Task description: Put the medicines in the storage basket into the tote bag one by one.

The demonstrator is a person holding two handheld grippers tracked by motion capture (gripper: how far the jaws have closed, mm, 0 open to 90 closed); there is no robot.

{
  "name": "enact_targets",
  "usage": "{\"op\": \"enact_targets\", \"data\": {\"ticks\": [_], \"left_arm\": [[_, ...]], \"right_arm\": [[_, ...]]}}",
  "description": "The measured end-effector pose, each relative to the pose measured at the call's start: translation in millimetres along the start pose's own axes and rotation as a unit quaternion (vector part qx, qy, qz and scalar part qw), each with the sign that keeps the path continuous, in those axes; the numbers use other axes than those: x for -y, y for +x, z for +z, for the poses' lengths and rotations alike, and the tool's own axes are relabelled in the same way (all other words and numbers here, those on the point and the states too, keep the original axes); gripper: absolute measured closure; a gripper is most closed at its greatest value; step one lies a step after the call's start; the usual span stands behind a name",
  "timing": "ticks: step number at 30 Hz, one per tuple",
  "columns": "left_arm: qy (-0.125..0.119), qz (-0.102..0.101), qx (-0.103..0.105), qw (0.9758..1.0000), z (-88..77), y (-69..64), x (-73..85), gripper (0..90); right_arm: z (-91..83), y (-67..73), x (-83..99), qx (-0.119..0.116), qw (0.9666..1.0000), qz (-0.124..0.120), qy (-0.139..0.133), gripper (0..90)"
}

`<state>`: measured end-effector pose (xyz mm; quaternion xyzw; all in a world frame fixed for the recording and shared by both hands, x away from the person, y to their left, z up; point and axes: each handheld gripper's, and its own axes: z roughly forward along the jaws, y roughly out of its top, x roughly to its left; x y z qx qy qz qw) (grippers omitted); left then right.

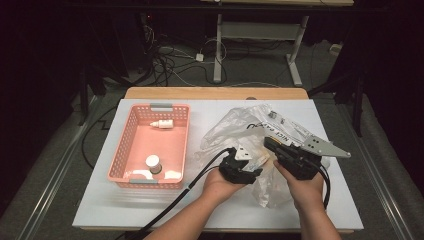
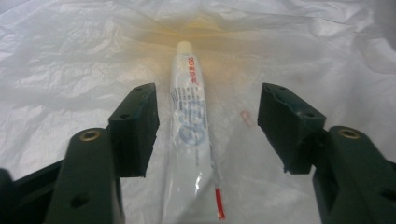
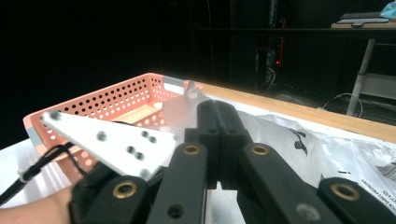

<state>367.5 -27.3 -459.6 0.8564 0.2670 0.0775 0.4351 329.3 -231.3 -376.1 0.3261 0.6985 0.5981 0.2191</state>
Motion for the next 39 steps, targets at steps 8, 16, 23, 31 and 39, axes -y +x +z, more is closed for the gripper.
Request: {"op": "enact_targets", "data": {"ticks": [8, 16, 23, 31, 39], "left_arm": [[-0.008, -0.007, 0.029, 0.9995, -28.5, -8.1, 8.7, 31.8], [-0.002, 0.008, 0.045, 0.999, -57.8, -18.2, 15.7, 18.8], [0.003, 0.013, 0.054, 0.9984, -82.6, -24.5, 23.7, 1.4], [-0.013, 0.017, 0.054, 0.9983, -108.9, -25.3, 30.7, 0.0], [-0.028, 0.01, 0.041, 0.9987, -132.8, -17.9, 37.4, 0.0]], "right_arm": [[0.9, 1.6, -0.4, 0.0, 1.0, -0.002, 0.001, 90.0], [0.9, 2.5, -0.4, -0.001, 1.0, -0.003, 0.002, 90.0], [-0.2, 1.6, -0.8, 0.002, 1.0, -0.001, 0.0, 90.0], [-0.5, 2.7, -1.4, 0.002, 1.0, -0.002, -0.001, 90.0], [0.6, 2.7, -0.5, 0.003, 1.0, -0.002, 0.002, 90.0]]}}
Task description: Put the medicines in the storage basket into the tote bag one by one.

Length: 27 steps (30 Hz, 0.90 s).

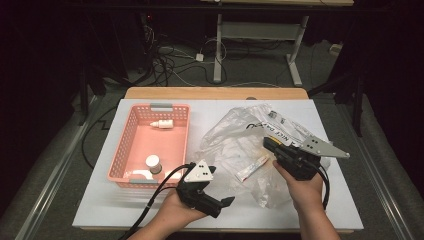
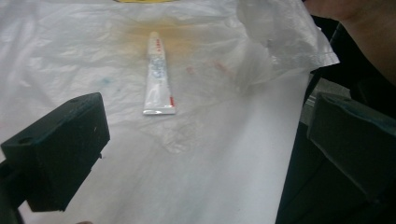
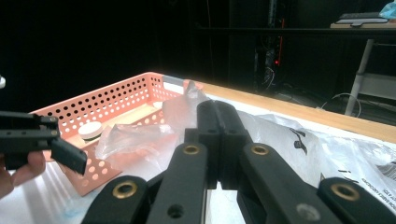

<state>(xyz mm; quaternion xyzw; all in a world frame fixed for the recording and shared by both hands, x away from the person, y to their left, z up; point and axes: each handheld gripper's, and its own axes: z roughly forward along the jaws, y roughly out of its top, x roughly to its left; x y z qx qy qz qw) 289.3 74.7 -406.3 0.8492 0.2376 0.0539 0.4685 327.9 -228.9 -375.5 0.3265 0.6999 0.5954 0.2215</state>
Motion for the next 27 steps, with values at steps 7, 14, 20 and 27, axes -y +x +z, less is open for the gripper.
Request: {"op": "enact_targets", "data": {"ticks": [7, 14, 20, 27], "left_arm": [[-0.001, -0.009, -0.021, 0.9997, -17.2, 14.6, 6.8, 0.0], [-0.005, -0.012, -0.027, 0.9995, -34.8, 21.7, 14.6, 0.0], [-0.009, -0.02, -0.043, 0.9988, -48.5, 28.3, 22.8, 0.0], [-0.011, -0.031, -0.062, 0.9975, -55.5, 36.9, 36.6, 0.0]], "right_arm": [[0.0, 0.1, 0.1, 0.001, 1.0, 0.0, 0.0, 90.0], [0.2, 0.0, 0.6, 0.001, 1.0, 0.003, 0.0, 90.0], [0.5, 0.1, 0.8, 0.001, 1.0, 0.003, 0.001, 90.0], [0.5, 0.5, 1.0, 0.001, 1.0, 0.001, 0.002, 90.0]]}}
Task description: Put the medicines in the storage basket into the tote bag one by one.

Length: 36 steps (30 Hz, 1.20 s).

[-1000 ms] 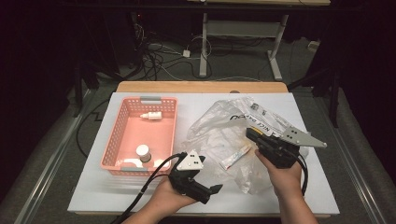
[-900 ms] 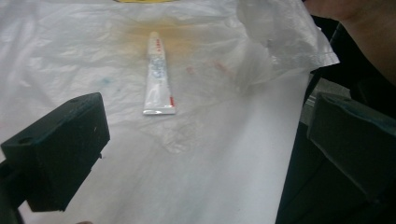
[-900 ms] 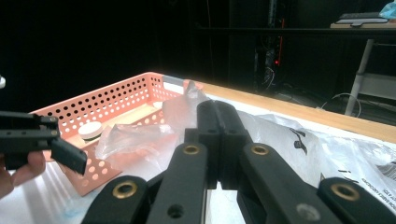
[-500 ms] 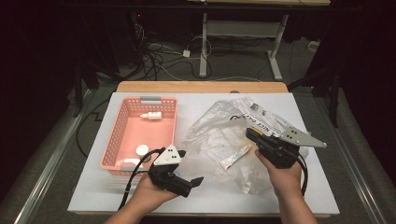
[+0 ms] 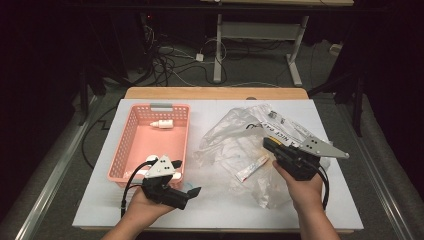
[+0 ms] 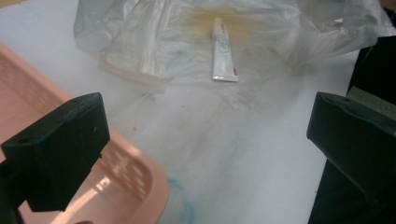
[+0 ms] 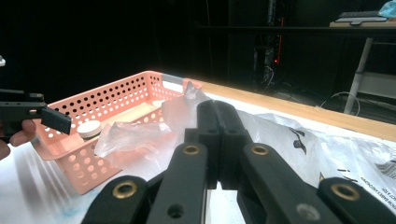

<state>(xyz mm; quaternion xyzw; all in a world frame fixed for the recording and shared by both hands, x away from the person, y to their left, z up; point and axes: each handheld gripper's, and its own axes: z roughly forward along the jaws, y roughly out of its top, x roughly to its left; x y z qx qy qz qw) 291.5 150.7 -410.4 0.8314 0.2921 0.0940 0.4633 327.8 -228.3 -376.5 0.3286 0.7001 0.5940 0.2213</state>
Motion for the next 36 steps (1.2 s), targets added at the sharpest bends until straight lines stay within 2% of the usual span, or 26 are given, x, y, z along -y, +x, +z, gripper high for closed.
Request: {"op": "enact_targets", "data": {"ticks": [4, 12, 15, 29, 36], "left_arm": [[0.002, -0.007, -0.011, 0.9999, -4.7, 6.5, 4.5, 0.0], [-0.014, -0.034, -0.039, 0.9986, -22.7, 25.6, 6.9, 0.0], [-0.013, -0.042, -0.053, 0.9976, -28.5, 32.6, 9.5, 0.0], [-0.016, -0.078, -0.093, 0.9924, -47.1, 57.7, 17.7, 0.0], [-0.012, -0.089, -0.113, 0.9896, -51.1, 67.3, 22.6, 0.0]], "right_arm": [[-1.2, -0.5, -0.1, 0.002, 1.0, 0.001, -0.001, 90.0], [-1.8, -0.5, 0.5, 0.001, 1.0, 0.001, -0.001, 90.0], [-1.9, -0.3, 0.2, 0.001, 1.0, 0.0, -0.001, 90.0], [-2.5, -0.7, 0.0, 0.0, 1.0, -0.001, -0.002, 90.0], [-2.7, -1.0, -0.1, 0.001, 1.0, -0.001, -0.002, 90.0]]}}
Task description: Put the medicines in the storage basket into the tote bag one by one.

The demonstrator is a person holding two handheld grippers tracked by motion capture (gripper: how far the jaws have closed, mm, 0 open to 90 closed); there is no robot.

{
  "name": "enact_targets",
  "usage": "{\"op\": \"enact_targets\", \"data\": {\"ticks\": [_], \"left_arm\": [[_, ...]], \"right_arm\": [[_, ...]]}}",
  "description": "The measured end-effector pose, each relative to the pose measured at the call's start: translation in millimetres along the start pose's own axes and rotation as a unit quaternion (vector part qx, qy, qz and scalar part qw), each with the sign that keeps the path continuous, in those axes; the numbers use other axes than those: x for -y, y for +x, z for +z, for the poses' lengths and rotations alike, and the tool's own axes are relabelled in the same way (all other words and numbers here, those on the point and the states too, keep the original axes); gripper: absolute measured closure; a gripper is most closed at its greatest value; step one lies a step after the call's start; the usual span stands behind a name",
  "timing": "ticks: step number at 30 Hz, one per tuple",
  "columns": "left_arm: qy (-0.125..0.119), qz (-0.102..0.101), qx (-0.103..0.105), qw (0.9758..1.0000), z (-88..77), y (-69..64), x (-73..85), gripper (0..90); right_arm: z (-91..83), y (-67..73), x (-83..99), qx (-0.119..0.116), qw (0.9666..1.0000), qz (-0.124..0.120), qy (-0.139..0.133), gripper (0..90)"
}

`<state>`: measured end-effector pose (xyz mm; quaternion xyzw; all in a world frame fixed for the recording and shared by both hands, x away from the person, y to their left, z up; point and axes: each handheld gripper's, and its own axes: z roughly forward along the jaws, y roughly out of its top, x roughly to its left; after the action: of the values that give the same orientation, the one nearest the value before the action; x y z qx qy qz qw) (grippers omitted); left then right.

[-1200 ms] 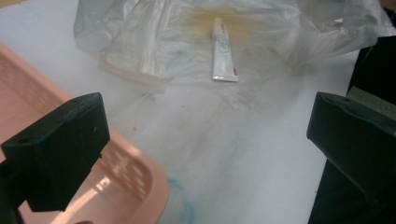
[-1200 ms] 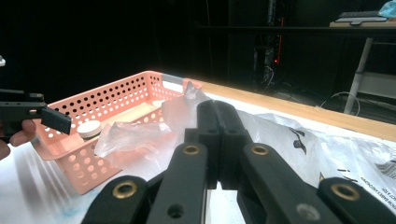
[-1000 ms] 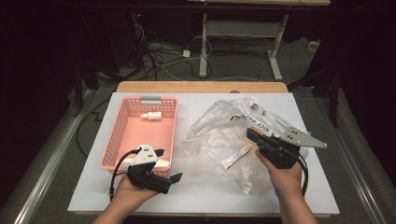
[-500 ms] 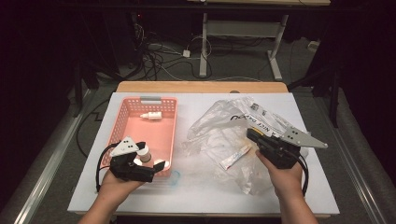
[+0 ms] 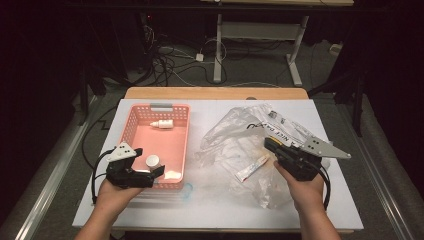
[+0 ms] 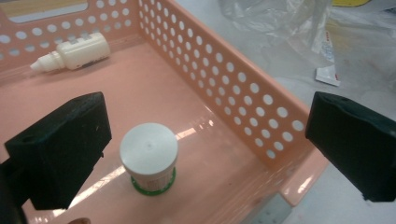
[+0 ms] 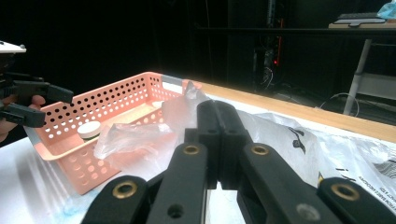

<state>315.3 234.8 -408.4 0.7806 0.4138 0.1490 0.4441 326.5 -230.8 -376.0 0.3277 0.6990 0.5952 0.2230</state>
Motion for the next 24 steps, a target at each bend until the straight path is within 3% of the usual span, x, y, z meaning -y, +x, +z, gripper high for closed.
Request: {"op": "enact_targets", "data": {"ticks": [11, 15, 18, 24], "left_arm": [[0.008, -0.021, -0.016, 0.9996, 0.3, 13.0, 5.1, 2.4], [0.025, -0.04, -0.019, 0.9987, 4.3, 18.6, 0.7, 2.9], [0.053, -0.049, -0.02, 0.9972, 7.2, 22.4, -6.8, 5.4], [0.094, -0.044, -0.029, 0.9942, 10.5, 28.5, -18.8, 6.8]], "right_arm": [[1.0, 0.2, 0.6, 0.0, 1.0, 0.002, 0.001, 90.0], [0.7, 0.3, 0.0, 0.0, 1.0, 0.001, 0.001, 90.0], [0.0, -1.0, -0.4, 0.0, 1.0, 0.003, -0.002, 90.0], [-0.7, -1.2, -1.1, 0.0, 1.0, 0.007, -0.005, 90.0]]}}
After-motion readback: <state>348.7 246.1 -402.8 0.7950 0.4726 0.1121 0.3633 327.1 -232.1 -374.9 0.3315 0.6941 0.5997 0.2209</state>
